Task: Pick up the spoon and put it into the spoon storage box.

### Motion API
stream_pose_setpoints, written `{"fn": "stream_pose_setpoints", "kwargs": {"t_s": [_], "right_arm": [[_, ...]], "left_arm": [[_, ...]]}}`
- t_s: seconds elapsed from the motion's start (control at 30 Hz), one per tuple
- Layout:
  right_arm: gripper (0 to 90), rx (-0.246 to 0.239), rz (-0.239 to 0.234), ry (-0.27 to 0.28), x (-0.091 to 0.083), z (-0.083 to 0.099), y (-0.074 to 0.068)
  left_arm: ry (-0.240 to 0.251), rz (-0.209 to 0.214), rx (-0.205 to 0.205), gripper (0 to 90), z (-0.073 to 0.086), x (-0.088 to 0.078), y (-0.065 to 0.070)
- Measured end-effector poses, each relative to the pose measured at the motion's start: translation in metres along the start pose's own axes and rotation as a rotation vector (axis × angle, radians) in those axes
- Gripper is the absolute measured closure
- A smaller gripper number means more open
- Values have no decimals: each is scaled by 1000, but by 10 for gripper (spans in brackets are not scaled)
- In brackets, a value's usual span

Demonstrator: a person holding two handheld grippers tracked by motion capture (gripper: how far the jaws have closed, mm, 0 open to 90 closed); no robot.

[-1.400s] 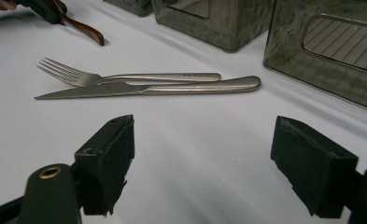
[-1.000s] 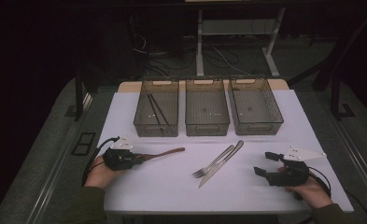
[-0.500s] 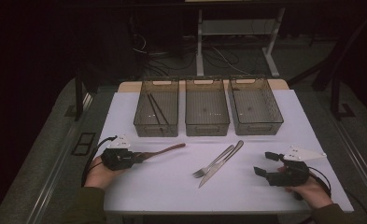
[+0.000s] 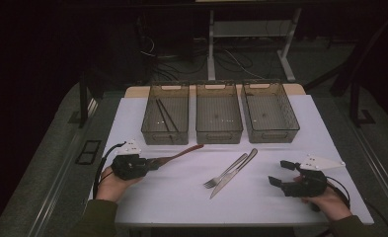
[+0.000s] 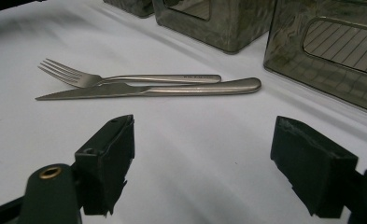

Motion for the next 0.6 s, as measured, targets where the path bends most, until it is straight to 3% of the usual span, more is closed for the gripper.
{"fn": "stream_pose_setpoints", "kwargs": {"t_s": [0.23, 0.6], "right_arm": [[208, 0, -1, -1, 0, 0, 0], [209, -11, 3, 2, 1, -1, 0]], "left_arm": [[34, -1, -32, 784, -14, 6, 12], [91, -3, -25, 783, -33, 12, 21]]}}
Point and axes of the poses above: each handheld gripper's, and its own axes: x roughly forward along the jaws, z roughly out of its underside, y roughly to its right, the point moved 4 cm from there along x, roughly forward along the jaws, and after that the axes turned 9 degrees about -y, right-handed, at the moved point
